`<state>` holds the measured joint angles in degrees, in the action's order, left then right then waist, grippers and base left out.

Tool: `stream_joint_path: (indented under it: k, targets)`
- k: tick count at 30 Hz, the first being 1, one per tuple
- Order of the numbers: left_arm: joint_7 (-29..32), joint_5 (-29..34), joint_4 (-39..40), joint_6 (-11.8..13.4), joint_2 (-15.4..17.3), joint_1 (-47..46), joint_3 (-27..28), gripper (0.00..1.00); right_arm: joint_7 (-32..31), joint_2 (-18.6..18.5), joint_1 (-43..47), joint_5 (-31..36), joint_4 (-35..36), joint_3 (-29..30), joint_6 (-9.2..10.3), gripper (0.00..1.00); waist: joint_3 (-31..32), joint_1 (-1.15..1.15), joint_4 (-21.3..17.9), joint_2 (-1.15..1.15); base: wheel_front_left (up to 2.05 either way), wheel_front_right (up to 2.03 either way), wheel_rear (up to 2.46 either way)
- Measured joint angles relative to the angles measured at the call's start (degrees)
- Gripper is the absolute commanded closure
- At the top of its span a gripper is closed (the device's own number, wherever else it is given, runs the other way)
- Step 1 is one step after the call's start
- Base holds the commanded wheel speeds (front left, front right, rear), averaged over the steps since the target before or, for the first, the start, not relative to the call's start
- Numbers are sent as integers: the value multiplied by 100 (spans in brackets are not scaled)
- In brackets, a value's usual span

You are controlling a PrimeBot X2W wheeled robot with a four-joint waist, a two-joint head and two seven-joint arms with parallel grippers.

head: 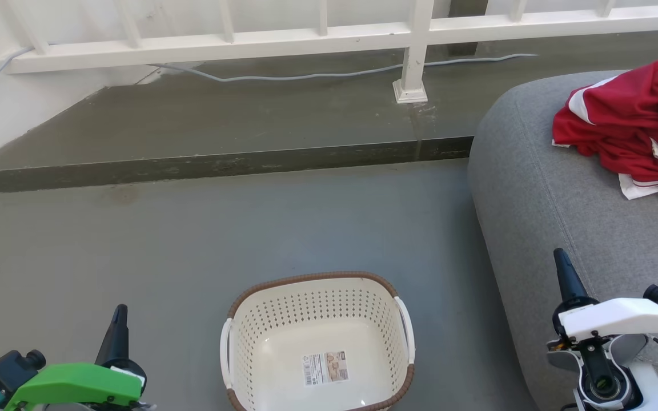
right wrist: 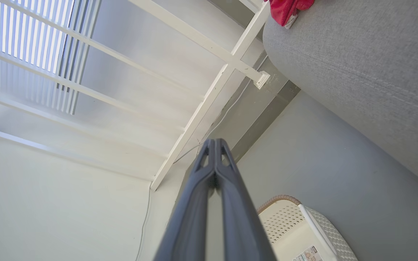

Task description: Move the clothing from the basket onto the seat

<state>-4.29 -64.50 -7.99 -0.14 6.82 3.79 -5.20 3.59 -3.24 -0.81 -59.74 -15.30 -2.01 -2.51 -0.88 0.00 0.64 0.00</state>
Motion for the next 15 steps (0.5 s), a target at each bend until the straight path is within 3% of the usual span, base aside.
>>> stream_joint_path:
  k: [15]
  targets:
    - [250,-1023,-245,-201,-54,-180,191,100,-272,-1,-31,-1113,-18,265,-153,100,24,0,-22,0,0,0,0]
